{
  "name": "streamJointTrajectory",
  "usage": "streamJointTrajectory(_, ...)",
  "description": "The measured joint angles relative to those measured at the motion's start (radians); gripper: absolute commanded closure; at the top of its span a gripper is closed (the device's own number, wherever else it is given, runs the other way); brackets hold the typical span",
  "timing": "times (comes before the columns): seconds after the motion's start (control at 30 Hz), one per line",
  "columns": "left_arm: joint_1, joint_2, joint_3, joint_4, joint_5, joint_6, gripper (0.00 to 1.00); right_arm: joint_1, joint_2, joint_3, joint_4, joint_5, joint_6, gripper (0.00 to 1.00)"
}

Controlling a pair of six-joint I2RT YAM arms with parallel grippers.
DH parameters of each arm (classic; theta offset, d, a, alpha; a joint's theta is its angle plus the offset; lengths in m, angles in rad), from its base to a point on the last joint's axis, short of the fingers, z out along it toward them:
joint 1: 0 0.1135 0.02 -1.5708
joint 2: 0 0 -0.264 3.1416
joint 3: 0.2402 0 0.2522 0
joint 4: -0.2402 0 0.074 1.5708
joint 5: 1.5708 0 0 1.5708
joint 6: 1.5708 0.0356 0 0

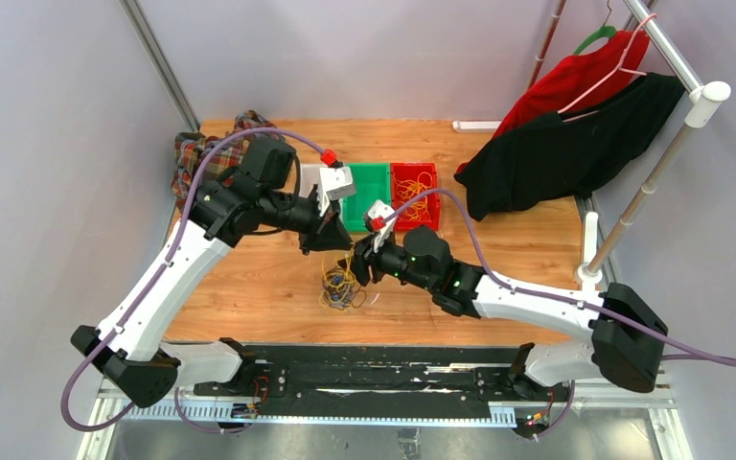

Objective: Untangle the cables

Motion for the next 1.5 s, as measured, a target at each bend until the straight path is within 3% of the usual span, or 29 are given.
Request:
streamJointTrajectory(0.4, 0.0, -0.01, 0.097, -0.006, 0.008, -0.018, 0.99, 0.0, 0.07, -0.094, 0.071, 0.099, 0.086, 0.65)
streamJointTrajectory(0.8, 0.0, -0.019, 0.274, -0.043, -0.031, -0.013, 0.99, 0.0, 0.108, -0.272, 0.113, 0.285, 0.132, 0.71)
streamJointTrajectory(0.97, 0.0, -0.039, 0.298, -0.04, -0.053, -0.012, 1.0, 0.0, 0.064, -0.289, 0.072, 0.341, 0.134, 0.53)
streamJointTrajectory(1.13, 0.0, -0.064, 0.195, -0.042, -0.08, -0.011, 0.99, 0.0, -0.19, -0.259, -0.04, 0.36, 0.098, 0.34)
streamJointTrajectory(1.27, 0.0, -0.034, 0.135, -0.042, -0.124, -0.015, 0.99, 0.01, -0.296, -0.143, -0.103, 0.348, 0.067, 0.31)
streamJointTrajectory(1.5, 0.0, -0.007, 0.1, -0.047, -0.186, -0.023, 0.99, 0.064, -0.291, -0.064, -0.139, 0.273, 0.014, 0.3)
